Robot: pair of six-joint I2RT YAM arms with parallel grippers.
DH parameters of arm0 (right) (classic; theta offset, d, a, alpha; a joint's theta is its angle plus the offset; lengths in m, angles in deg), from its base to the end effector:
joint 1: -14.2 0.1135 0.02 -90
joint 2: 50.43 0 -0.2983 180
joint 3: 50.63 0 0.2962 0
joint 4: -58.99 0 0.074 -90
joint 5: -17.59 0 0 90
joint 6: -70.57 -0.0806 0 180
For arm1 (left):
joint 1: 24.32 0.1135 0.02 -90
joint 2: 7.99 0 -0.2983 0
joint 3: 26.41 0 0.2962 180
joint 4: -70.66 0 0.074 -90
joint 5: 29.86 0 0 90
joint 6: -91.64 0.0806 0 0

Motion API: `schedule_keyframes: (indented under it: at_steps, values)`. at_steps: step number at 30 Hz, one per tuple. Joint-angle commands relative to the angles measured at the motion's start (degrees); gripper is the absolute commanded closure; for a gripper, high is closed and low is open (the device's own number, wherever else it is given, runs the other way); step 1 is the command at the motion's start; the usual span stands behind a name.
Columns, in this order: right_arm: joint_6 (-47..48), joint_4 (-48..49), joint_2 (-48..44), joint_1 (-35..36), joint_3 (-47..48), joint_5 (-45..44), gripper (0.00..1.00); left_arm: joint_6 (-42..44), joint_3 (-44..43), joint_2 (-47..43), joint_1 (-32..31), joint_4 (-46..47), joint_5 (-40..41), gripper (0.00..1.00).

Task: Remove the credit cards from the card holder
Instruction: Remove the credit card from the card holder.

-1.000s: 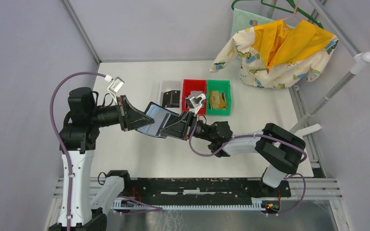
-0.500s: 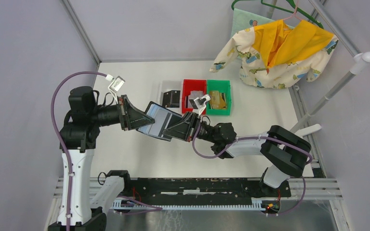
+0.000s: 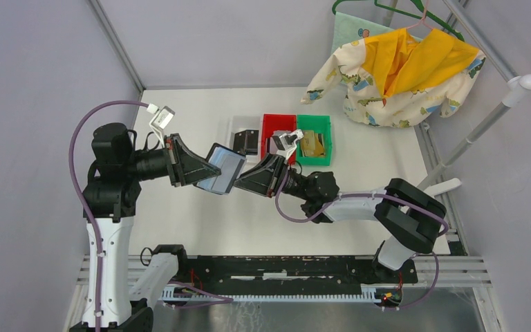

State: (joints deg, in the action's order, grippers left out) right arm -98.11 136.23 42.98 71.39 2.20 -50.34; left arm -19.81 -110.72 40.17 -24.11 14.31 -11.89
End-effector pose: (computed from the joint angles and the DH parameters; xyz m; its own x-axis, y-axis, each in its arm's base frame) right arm 0.1815 0.3375 0.3074 -0.8604 0.3425 -0.3774 -0.5022 -0.4432 0.7426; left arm 0.1533 -0.0761 0.4763 -0.6474 -0.1152 -0.7534 0.7036 0.2897 -0.6489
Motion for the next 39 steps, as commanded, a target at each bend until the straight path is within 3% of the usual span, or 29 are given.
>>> schedule_keyframes:
  at_steps: [1,10,16,39]
  values:
    - [-1.1,23.4,-0.8,-1.4,3.6,-1.2,0.69,-3.5,-2.1,-0.9,-0.3,1.0,-4.5,0.98]
    - [-1.4,23.3,-3.5,-2.5,2.5,0.5,0.75,-3.0,-2.0,-0.8,-0.3,0.5,-4.9,0.98]
    - [-1.6,23.3,-4.1,-2.6,1.9,0.9,0.99,-2.7,-2.0,-0.6,-0.3,0.2,-4.7,0.98]
    - [0.1,23.3,-6.6,-2.6,-5.3,-0.7,1.0,-2.9,-4.3,0.7,-0.3,0.2,-2.2,0.98]
